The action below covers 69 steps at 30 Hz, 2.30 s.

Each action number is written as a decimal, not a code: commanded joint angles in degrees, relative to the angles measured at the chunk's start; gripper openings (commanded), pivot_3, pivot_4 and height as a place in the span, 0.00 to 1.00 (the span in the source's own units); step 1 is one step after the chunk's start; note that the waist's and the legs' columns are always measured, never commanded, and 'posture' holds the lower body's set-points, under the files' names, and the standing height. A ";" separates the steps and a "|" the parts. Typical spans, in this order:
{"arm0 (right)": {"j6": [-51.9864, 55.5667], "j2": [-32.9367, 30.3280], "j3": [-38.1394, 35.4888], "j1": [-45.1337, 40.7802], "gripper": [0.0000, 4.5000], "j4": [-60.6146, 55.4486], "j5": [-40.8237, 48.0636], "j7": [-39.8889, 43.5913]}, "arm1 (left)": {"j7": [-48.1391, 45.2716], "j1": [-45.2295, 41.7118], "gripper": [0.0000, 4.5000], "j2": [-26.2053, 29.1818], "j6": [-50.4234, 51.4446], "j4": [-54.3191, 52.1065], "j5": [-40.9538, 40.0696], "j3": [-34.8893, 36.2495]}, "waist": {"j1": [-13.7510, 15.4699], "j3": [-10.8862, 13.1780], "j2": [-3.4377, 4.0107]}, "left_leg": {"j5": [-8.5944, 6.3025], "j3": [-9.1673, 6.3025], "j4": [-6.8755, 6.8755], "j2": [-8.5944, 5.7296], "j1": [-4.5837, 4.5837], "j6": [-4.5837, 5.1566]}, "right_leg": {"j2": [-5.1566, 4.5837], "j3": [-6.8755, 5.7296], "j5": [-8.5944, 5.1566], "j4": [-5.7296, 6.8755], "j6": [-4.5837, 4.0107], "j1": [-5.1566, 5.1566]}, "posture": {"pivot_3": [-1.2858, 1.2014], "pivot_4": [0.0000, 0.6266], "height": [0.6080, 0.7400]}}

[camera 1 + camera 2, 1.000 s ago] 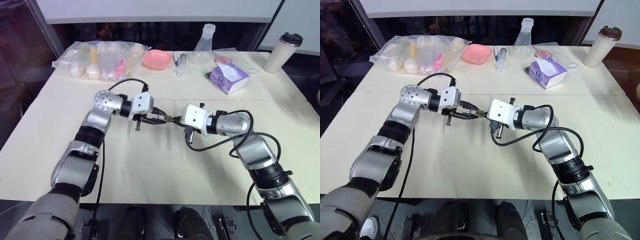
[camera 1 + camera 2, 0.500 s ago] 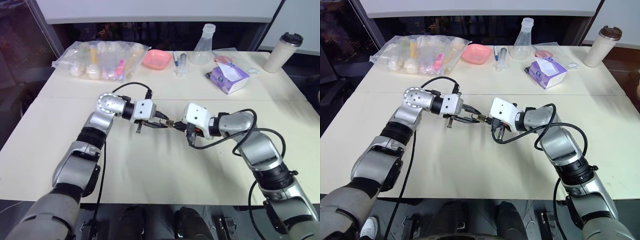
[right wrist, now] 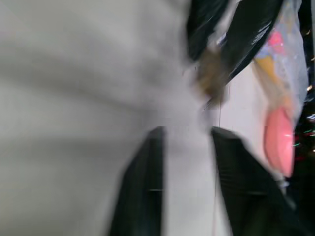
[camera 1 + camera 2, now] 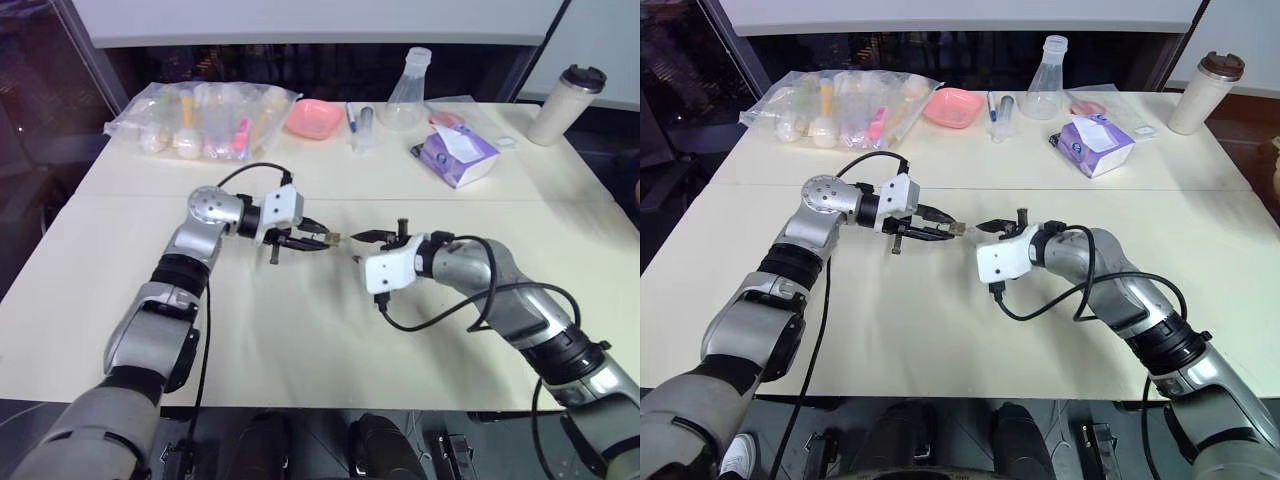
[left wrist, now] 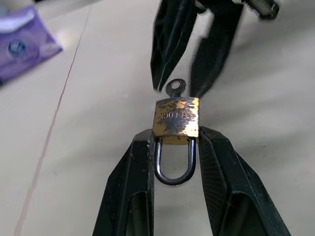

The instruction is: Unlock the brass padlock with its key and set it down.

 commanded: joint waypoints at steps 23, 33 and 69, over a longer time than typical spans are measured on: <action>-16.62 7.72 -3.66 -1.90 0.58 4.44 -12.67 -15.77 | -2.63 -1.63 0.15 0.03 11.51 -6.06 -4.29 1.96 | -0.91 0.00 0.00 | 0.21 -0.01 -0.02 0.07 0.01 -0.37 | 0.03 0.01 0.00 0.02 0.00 0.01 | 0.52 0.24 0.81; -18.64 8.75 -3.67 -3.40 0.01 6.38 -13.61 -15.92 | -3.11 0.32 0.15 0.77 14.92 -10.00 -5.13 1.73 | -0.92 0.00 0.00 | 0.21 0.00 -0.01 0.07 0.02 -0.37 | 0.02 0.02 0.00 0.04 0.00 0.01 | 0.52 0.24 0.81; -16.30 9.85 -4.49 -2.85 0.00 6.22 -11.37 -14.46 | 8.04 4.82 0.05 3.64 23.06 -18.01 -8.59 6.33 | -0.93 0.00 0.00 | 0.23 -0.01 0.00 0.06 0.02 -0.40 | -0.02 0.05 0.00 0.10 0.00 0.01 | 0.52 0.24 0.81</action>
